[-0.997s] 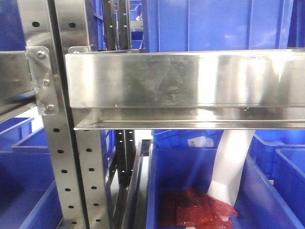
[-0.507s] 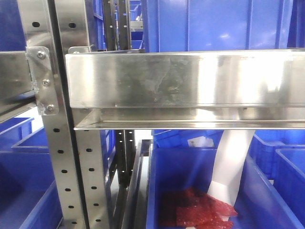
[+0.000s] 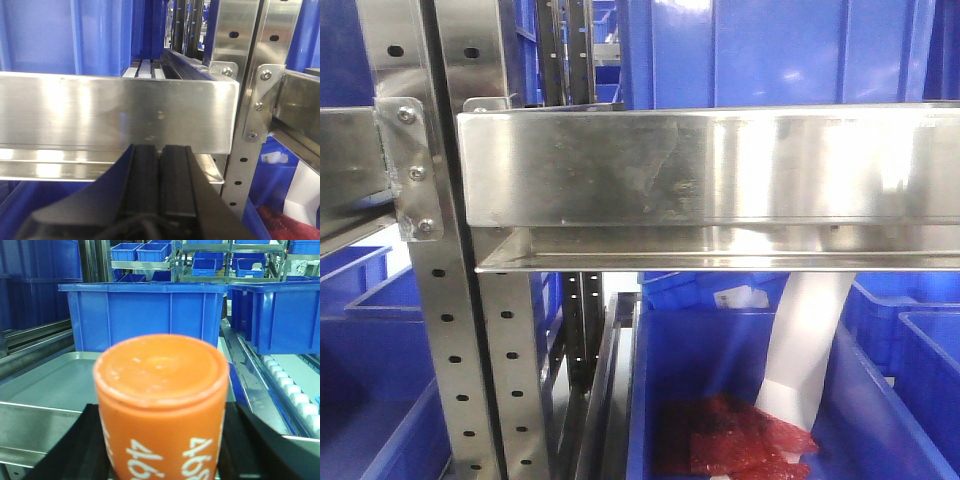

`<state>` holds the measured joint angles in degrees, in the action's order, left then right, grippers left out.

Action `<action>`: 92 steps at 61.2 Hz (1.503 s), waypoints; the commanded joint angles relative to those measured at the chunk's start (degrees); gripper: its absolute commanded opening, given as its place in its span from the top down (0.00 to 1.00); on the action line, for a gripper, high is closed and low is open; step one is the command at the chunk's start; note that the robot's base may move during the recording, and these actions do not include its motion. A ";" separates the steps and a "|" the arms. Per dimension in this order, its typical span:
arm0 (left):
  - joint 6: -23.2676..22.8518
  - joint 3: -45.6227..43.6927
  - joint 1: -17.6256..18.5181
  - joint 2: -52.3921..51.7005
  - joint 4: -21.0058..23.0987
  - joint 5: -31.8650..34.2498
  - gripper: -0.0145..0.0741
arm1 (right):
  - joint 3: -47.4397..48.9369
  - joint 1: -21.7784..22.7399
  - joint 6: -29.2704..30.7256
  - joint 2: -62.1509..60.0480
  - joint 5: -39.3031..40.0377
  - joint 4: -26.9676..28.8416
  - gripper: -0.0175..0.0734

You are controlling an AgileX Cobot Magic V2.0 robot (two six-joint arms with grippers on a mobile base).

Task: Grab orange capacitor from left shelf to right conveyor
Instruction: 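Withdraw the right arm holding the cylinder back from the shelf, then drive the base away from the shelf toward the conveyor belt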

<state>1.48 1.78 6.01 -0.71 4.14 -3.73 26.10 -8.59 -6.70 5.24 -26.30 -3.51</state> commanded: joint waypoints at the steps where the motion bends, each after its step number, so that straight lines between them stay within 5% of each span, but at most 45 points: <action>1: -0.08 -0.27 0.16 -0.66 0.10 5.13 0.98 | 1.75 0.44 0.36 0.72 4.99 -0.82 0.66; 92: -0.08 -0.27 0.16 -0.66 0.10 5.13 0.98 | 1.75 0.28 0.36 0.72 4.80 -0.82 0.66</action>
<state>1.48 1.78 6.01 -0.71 4.14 -3.73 26.10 -8.59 -6.70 5.24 -26.42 -3.51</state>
